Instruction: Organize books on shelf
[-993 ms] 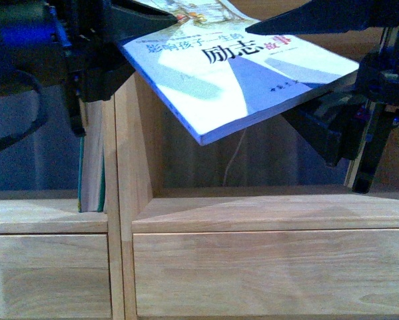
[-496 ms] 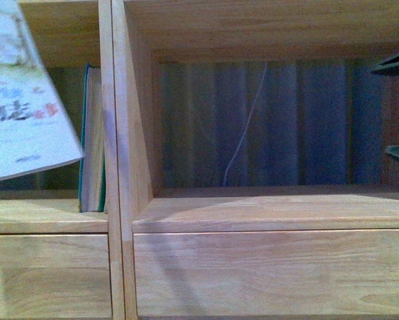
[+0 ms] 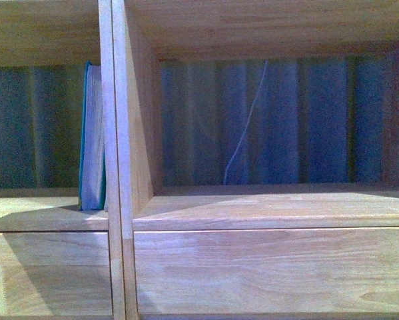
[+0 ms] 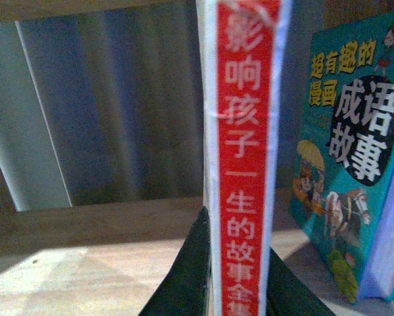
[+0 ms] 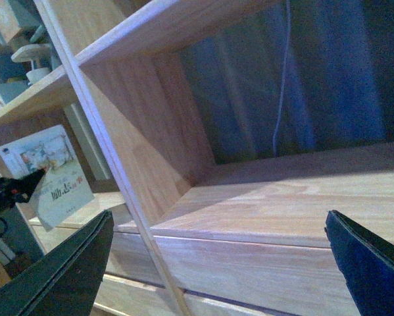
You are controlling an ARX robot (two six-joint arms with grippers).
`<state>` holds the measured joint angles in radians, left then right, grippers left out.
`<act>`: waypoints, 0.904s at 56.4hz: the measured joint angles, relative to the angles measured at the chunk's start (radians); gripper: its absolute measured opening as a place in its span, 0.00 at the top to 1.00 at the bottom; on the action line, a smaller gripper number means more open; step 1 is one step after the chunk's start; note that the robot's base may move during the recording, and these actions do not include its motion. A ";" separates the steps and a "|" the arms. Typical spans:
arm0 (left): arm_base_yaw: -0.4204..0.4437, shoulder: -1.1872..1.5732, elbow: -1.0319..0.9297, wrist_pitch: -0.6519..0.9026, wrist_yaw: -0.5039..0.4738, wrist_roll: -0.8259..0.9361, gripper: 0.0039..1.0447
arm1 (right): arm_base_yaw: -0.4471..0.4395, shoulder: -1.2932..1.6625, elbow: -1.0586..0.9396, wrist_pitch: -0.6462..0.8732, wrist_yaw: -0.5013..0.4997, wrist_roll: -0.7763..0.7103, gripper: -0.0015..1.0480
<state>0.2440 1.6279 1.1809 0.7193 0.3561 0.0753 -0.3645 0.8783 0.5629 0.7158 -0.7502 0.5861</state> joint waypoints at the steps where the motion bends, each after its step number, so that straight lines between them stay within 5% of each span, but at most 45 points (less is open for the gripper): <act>1: -0.003 0.006 0.008 0.000 -0.001 0.007 0.94 | -0.011 -0.011 -0.003 0.003 -0.011 0.000 0.07; 30: -0.134 0.322 0.433 -0.188 -0.100 0.184 0.94 | -0.046 -0.166 -0.032 0.002 -0.087 0.058 0.07; 51: -0.188 0.424 0.504 -0.172 -0.102 0.235 0.94 | 0.001 -0.180 -0.051 -0.030 -0.073 0.049 0.07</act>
<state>0.0559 2.0518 1.6852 0.5472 0.2543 0.3103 -0.3637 0.6983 0.5117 0.6857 -0.8234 0.6353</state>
